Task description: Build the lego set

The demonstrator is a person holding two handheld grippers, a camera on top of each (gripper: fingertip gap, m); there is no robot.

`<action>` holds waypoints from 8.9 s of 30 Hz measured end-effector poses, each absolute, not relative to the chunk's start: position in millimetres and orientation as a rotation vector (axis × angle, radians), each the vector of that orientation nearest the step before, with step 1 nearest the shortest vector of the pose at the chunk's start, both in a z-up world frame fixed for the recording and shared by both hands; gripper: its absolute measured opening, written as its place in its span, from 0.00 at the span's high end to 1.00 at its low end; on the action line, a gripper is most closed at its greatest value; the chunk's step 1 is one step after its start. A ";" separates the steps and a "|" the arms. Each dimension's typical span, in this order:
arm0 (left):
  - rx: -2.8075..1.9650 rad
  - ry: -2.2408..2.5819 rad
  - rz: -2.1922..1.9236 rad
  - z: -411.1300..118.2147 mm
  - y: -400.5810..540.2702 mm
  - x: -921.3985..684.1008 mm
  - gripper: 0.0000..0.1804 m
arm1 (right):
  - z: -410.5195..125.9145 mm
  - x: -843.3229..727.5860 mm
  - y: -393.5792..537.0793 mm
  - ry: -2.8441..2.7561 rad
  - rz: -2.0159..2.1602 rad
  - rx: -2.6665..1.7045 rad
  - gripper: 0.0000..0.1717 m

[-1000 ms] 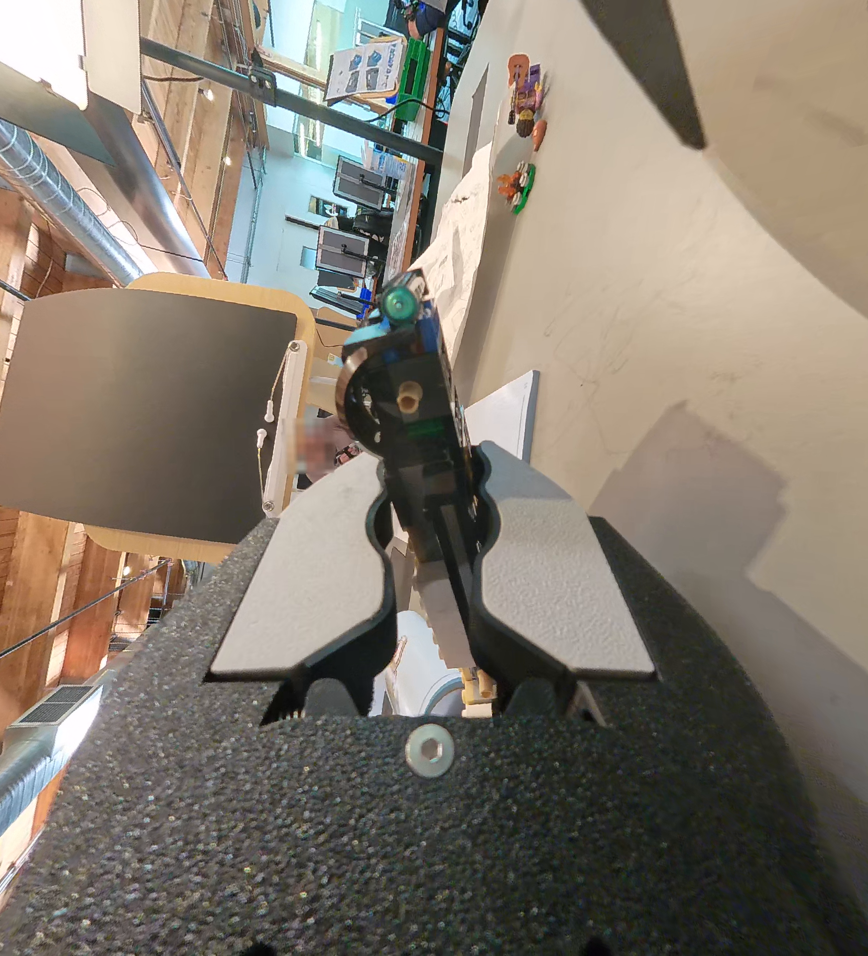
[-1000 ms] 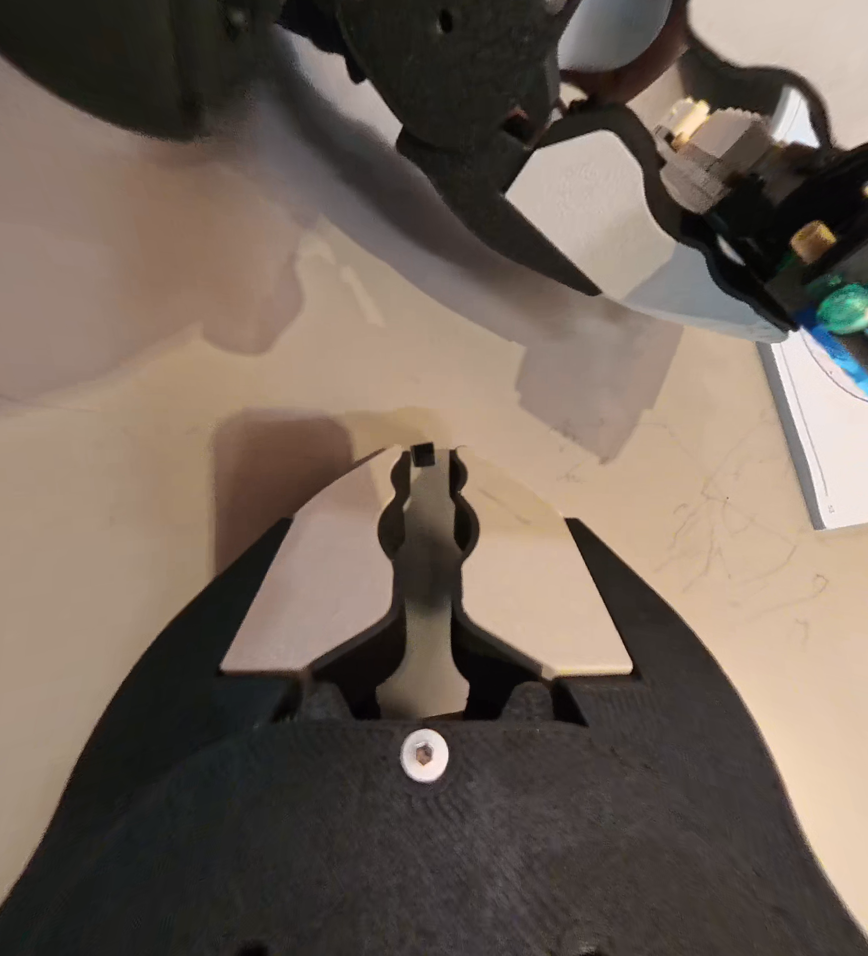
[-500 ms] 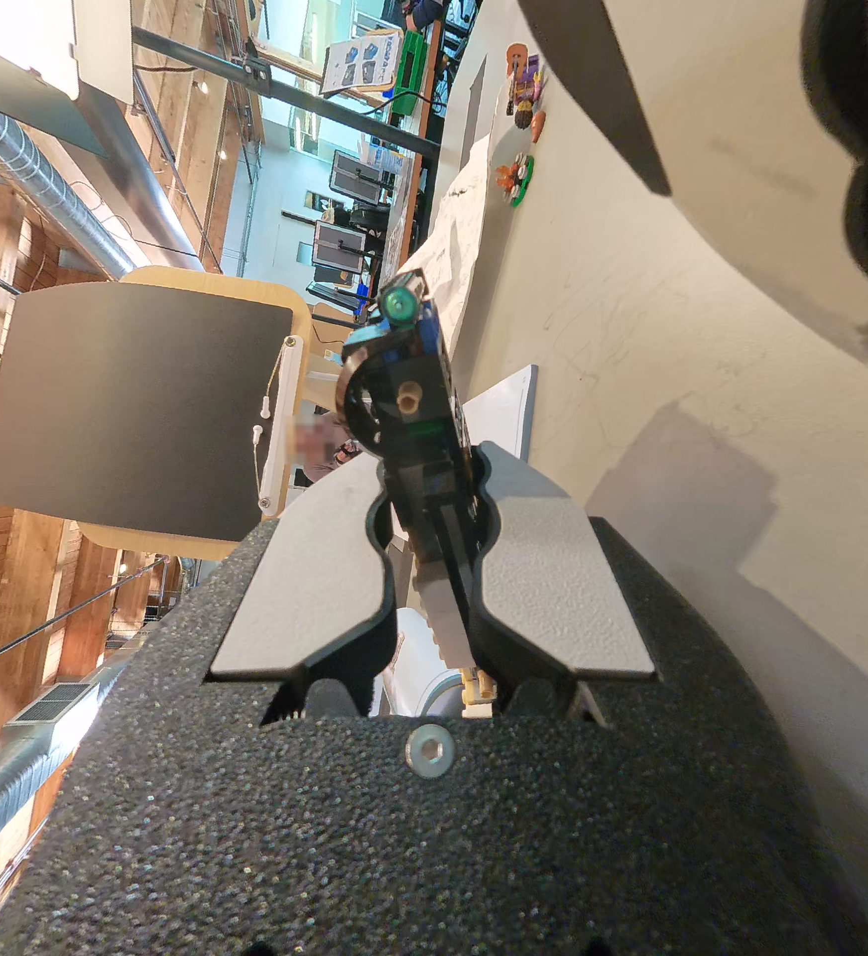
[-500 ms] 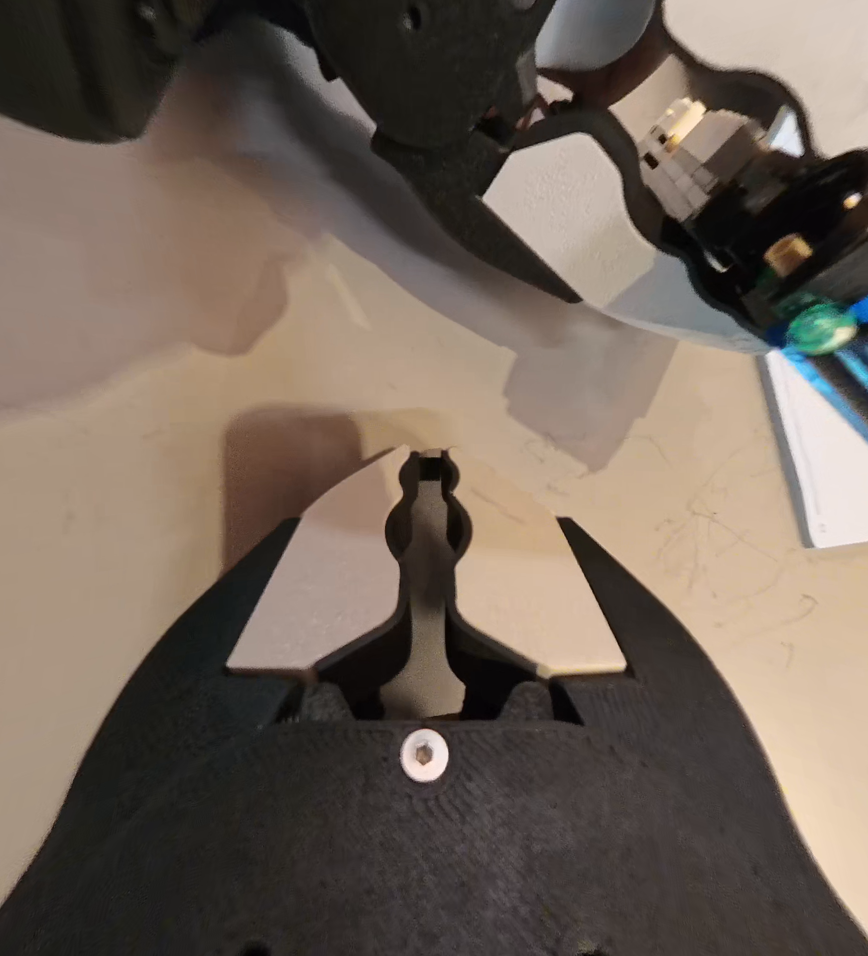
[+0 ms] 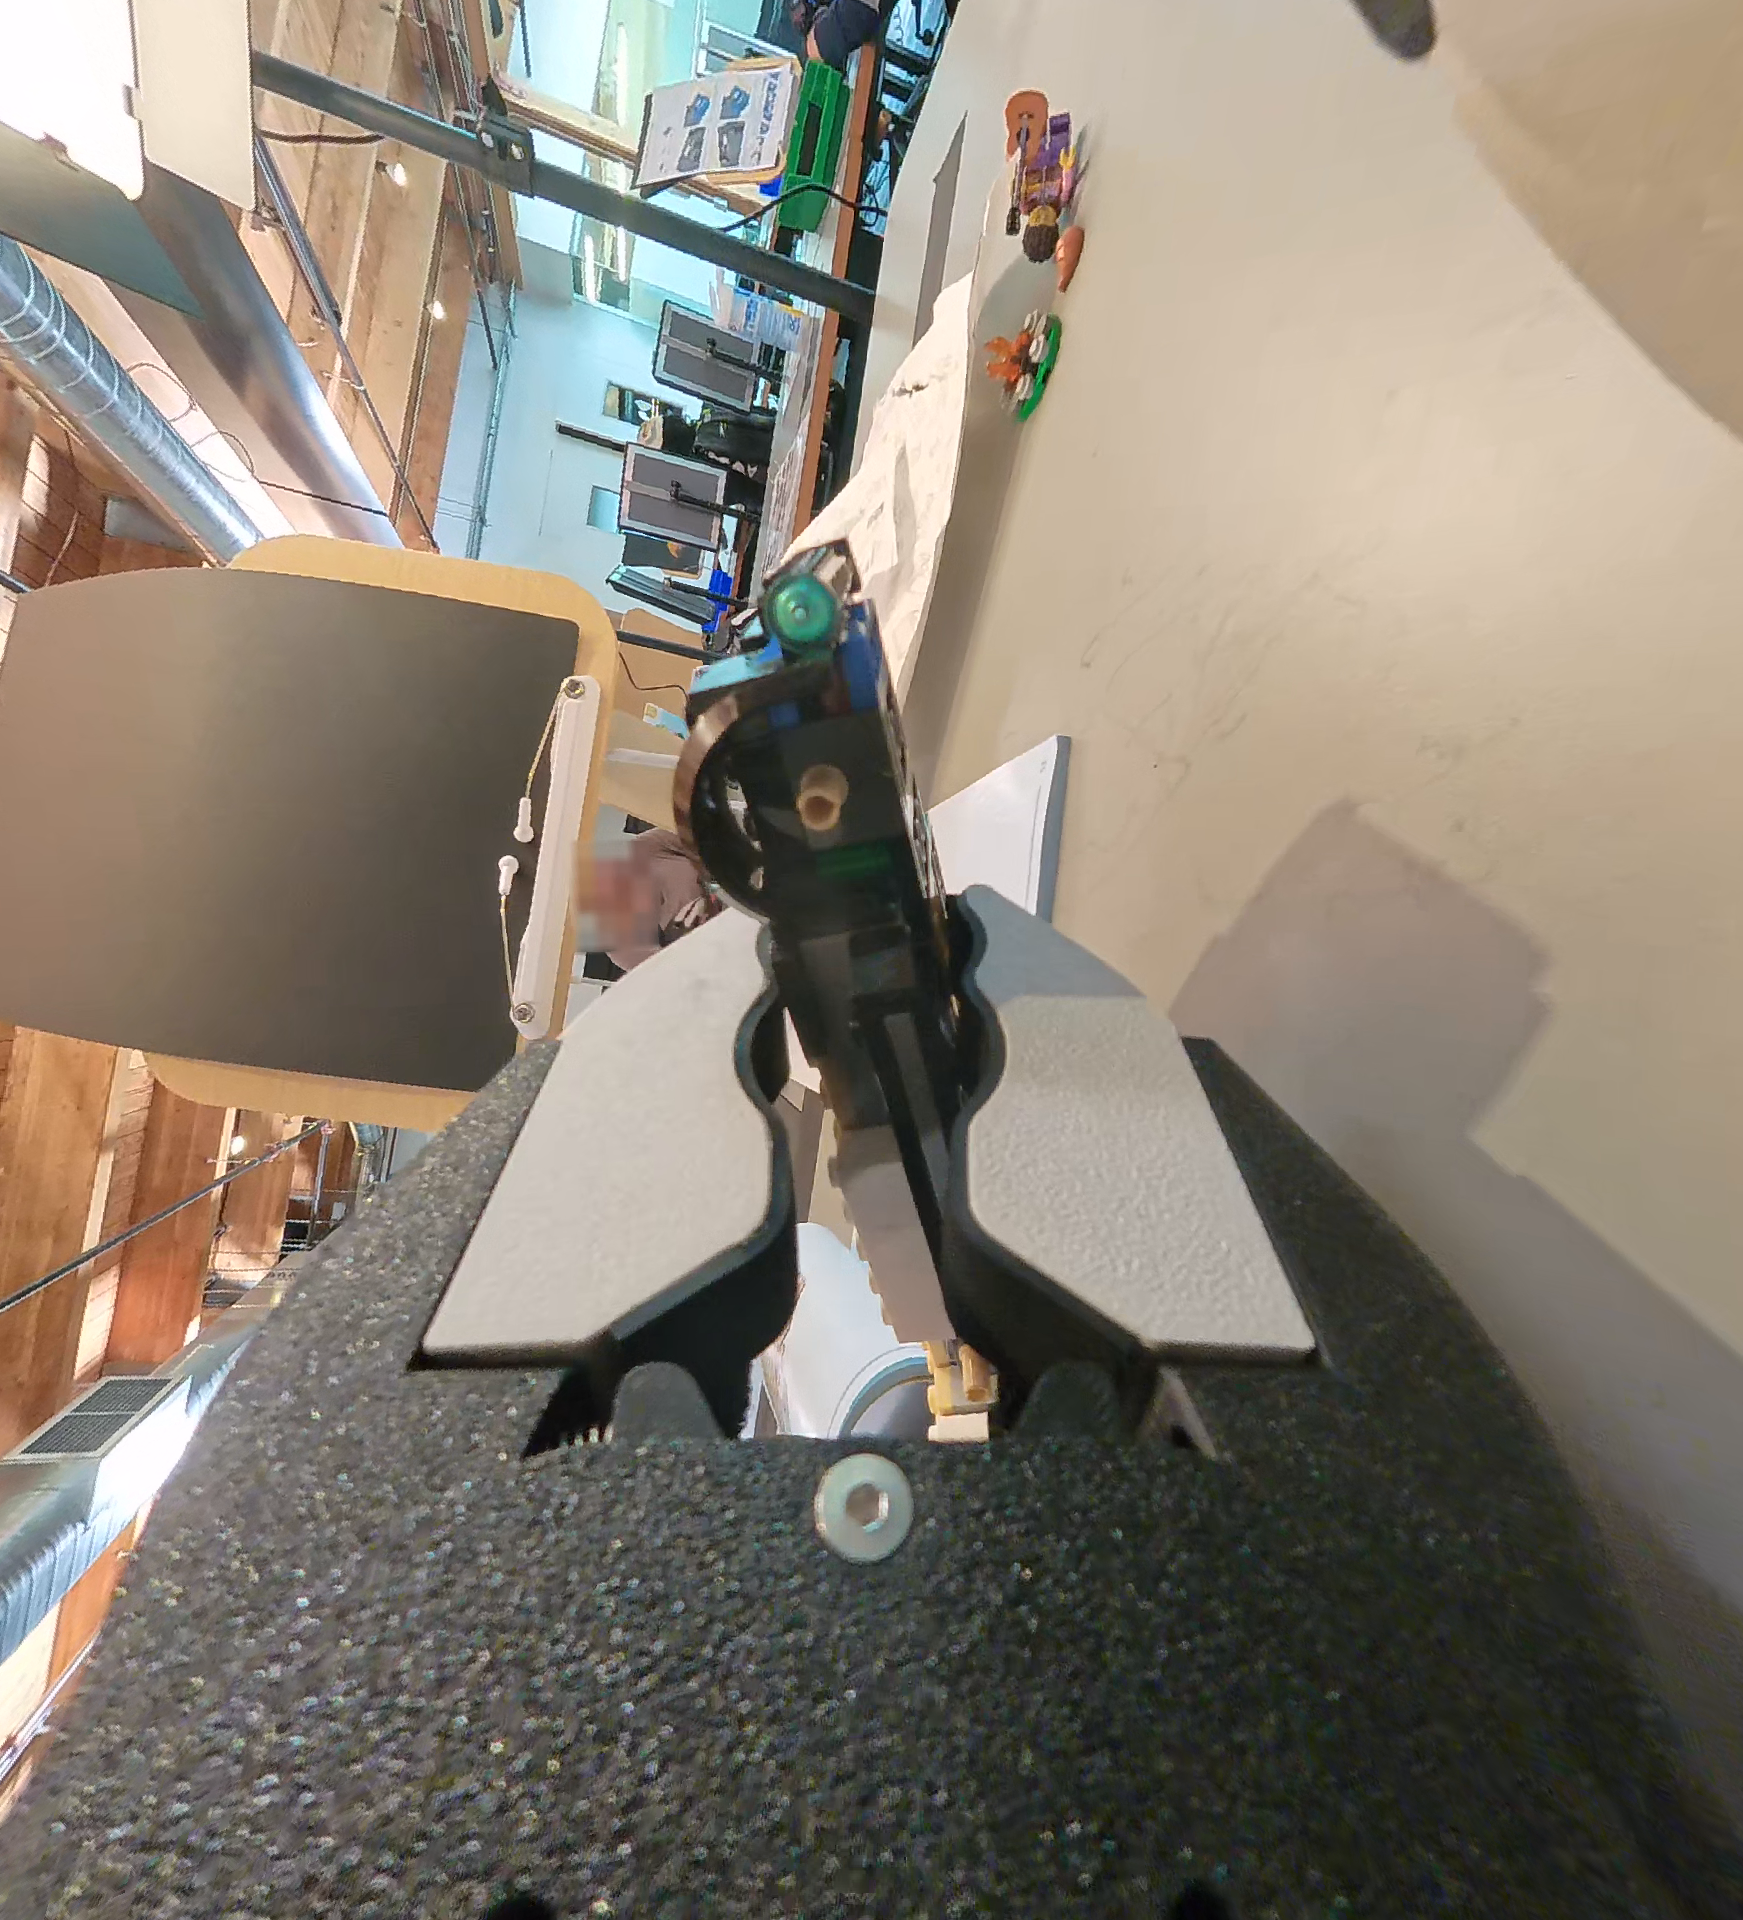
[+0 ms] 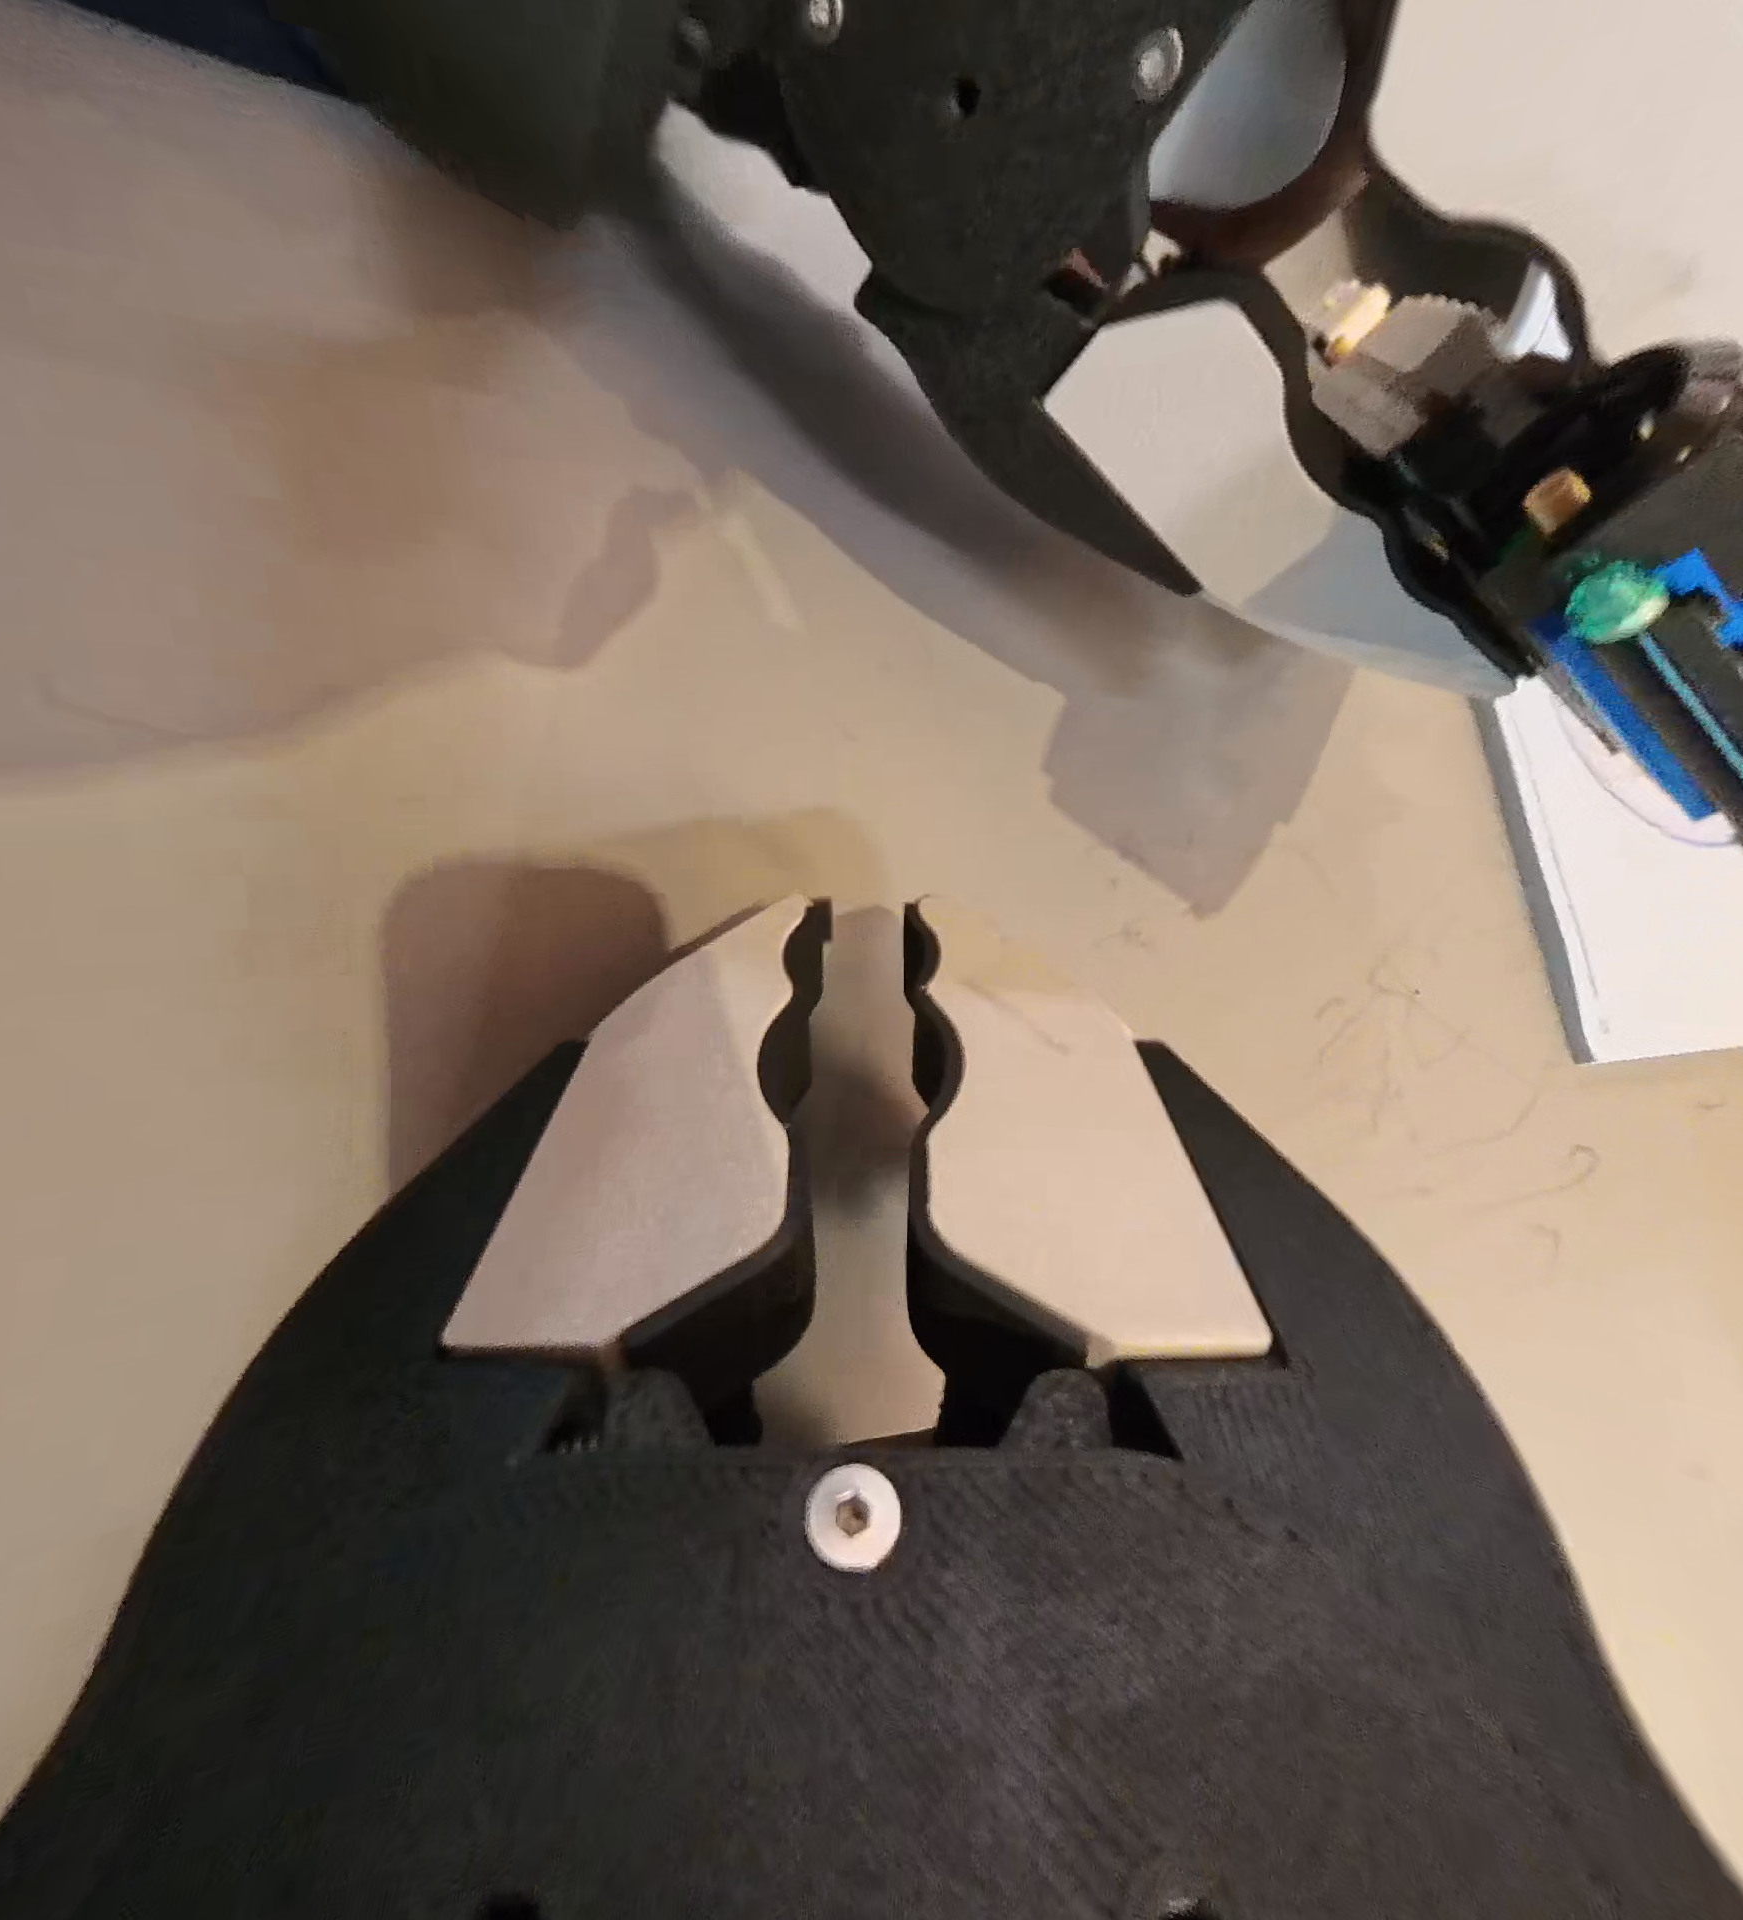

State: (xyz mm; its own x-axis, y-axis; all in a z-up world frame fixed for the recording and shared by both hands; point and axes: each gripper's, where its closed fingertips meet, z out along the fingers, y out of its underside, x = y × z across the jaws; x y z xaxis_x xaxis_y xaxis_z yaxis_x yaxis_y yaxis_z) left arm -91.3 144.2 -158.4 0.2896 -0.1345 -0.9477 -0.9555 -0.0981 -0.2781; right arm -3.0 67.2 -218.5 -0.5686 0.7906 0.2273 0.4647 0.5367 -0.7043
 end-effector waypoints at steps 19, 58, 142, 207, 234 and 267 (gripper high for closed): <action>-1.492 1.060 0.972 -157.0 142.3 -91.1 0.84 | -226.8 -5.6 63.2 -2.250 0.808 -1.085 0.91; -1.481 1.054 0.980 -152.6 139.0 -89.5 0.84 | -230.8 -9.8 53.9 -2.211 0.792 -1.350 0.98; -1.500 0.955 1.003 -139.1 141.2 -119.7 0.85 | -229.4 16.6 76.7 -2.403 0.677 -1.415 0.92; -1.474 0.975 1.020 -132.5 135.5 -112.8 0.84 | -214.8 19.8 29.2 -2.419 0.165 -0.776 0.92; -1.498 0.969 0.999 -138.0 135.7 -114.1 0.84 | -221.8 8.2 56.2 -2.091 0.567 -1.368 0.90; -1.510 0.996 0.984 -147.0 125.7 -93.3 0.84 | -228.5 -5.0 39.8 -2.059 0.739 -1.575 0.95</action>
State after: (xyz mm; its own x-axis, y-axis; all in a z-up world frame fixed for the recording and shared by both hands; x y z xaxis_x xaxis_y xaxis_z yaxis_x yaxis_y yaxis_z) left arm -93.3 125.7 -147.0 0.3210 -0.0996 -0.9418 -0.9430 -0.1256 -0.3082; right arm -5.0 39.8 -228.5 -0.2527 0.9672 0.0247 0.7309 0.2076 -0.6501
